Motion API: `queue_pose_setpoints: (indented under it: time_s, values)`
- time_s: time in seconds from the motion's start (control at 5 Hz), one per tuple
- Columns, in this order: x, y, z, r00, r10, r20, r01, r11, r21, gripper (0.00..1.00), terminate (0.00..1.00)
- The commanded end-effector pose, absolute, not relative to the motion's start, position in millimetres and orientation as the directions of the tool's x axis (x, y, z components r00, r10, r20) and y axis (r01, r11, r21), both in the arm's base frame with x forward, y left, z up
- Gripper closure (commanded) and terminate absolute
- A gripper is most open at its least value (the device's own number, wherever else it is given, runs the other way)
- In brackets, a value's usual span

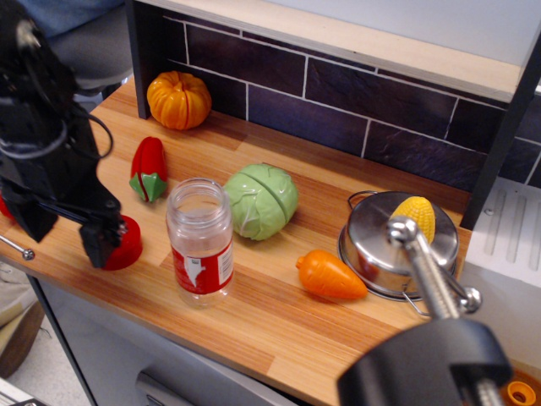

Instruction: Put cap on container

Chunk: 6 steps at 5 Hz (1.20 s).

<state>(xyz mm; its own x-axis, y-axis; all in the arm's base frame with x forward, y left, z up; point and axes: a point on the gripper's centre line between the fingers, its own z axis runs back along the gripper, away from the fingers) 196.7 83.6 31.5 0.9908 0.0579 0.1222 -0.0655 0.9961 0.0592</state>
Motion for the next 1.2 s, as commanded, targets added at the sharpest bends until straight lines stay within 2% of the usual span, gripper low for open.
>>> queue_pose_setpoints:
  time_s: [0.0,0.2,0.8,1.0]
  values:
    - [223,84,30,0.980,0.057,0.192,-0.066,0.997,0.043,0.00,0.00]
    - [234,85,25,0.977,0.051,0.209,-0.063,0.997,0.053,0.00,0.00]
    - [229,79,3,0.977,0.056,0.205,-0.075,0.994,0.084,0.00,0.00]
    - [234,75,18,0.983,0.091,0.160,-0.105,0.991,0.085,1.00,0.00]
